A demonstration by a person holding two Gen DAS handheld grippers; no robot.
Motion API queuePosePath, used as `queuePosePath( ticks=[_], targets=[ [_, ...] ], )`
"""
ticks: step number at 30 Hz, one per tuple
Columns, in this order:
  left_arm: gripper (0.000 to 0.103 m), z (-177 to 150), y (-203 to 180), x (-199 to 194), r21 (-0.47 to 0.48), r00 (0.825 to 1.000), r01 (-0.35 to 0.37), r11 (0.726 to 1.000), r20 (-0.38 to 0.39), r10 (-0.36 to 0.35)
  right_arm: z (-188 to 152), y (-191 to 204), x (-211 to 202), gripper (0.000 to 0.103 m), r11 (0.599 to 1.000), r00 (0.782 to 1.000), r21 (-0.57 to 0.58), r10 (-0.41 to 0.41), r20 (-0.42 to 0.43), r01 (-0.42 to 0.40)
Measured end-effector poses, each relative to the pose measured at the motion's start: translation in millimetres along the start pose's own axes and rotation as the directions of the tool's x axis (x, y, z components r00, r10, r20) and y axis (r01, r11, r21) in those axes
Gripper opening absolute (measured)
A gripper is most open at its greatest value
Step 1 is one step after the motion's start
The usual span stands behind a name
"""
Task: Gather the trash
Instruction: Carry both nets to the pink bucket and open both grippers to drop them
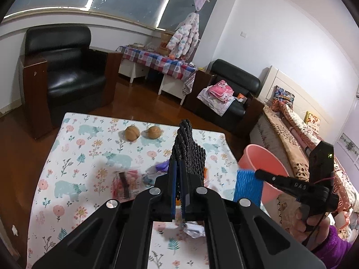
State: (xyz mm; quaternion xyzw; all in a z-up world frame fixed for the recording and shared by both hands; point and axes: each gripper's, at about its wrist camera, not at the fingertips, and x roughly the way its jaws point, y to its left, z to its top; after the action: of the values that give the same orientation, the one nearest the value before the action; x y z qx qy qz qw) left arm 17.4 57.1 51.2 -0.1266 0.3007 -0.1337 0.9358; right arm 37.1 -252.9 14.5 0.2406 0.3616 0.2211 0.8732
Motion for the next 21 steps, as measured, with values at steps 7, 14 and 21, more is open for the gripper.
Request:
queuePosePath(
  ticks=[7, 14, 21],
  targets=[
    [0.002, 12.9, -33.3, 4.7, 0.041, 0.999, 0.042, 0.998, 0.013, -0.042, 20.9, -16.9, -37.0, 0.007, 0.997, 0.989, -0.009, -0.08, 0.121, 0.082],
    [0.002, 19.4, -79.8, 28.4, 0.079, 0.995, 0.103, 0.992, -0.008, -0.103, 33.3, -56.1, -71.7, 0.007, 0.988, 0.967, 0.061, -0.153, 0.202, 0.144],
    [0.002, 20.2, -138.2, 59.8, 0.129, 0.982, 0.185, 0.974, -0.053, -0.179, 36.9, -99.5, -101.6, 0.007, 0.964, 0.93, 0.141, -0.254, 0.264, 0.223]
  ],
)
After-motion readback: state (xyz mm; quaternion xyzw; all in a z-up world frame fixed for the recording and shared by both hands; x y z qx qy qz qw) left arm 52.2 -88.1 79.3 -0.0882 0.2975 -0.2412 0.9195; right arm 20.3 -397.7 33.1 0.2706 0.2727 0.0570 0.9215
